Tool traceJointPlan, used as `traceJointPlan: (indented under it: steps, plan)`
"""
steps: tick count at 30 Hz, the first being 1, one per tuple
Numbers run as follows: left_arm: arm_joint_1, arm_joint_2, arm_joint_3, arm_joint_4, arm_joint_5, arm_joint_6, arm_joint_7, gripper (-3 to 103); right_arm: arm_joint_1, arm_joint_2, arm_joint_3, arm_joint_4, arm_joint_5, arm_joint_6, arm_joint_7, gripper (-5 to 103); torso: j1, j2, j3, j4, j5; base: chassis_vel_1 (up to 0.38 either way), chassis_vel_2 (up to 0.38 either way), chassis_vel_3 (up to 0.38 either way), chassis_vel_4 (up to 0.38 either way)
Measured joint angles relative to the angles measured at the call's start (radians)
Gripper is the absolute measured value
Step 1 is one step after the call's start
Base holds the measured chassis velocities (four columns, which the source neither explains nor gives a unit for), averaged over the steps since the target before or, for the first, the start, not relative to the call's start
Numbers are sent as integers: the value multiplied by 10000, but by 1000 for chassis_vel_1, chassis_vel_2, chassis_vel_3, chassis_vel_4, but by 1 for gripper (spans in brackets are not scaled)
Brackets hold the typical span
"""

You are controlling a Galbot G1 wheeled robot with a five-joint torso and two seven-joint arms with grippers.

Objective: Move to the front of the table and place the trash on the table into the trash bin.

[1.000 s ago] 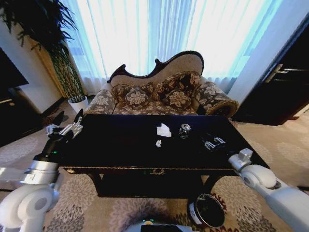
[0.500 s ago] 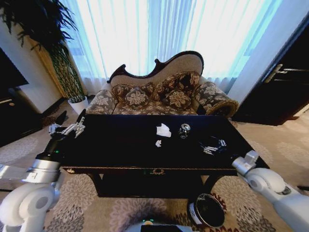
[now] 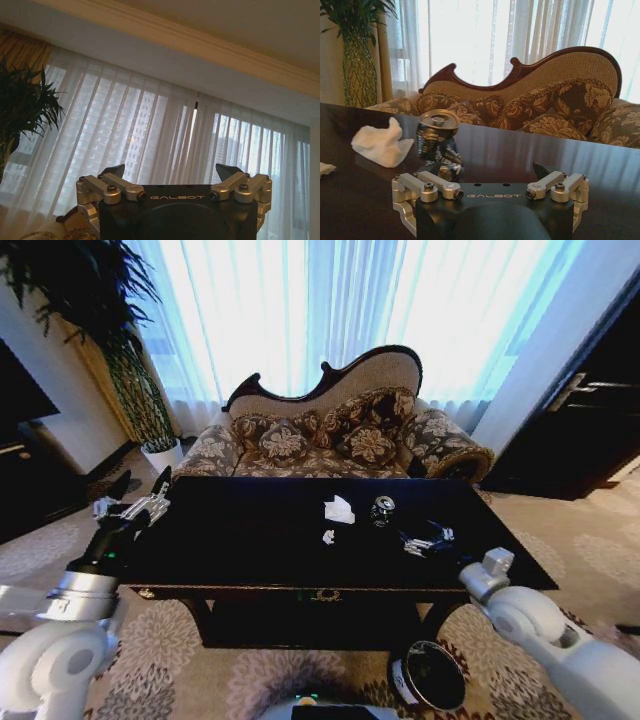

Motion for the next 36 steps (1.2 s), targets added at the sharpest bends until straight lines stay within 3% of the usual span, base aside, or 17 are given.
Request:
traceJointPlan:
  steps: [4,11,26,36]
  plan:
    - [-25,-30,187,-21,98,7,0,100,208,-192,-173,-224,59,-1,-7,100,0,0,0,-1,0,0,0,0,0]
    - [-140,-39,455,126,342,41,-1,100,1335,-440,-1449,-780,178,13,-105,100,1,0,1,-1,1,0,0,0,0]
    - [-214,114,219,471,413,26,5,100,4002,-598,-3753,-1576,514,189,-500,100,0,0,1,1,1,0,0,0,0]
    - [-215,78,200,538,409,22,5,100,4552,-522,-4457,-1852,370,176,-559,100,0,0,1,-1,1,0,0,0,0]
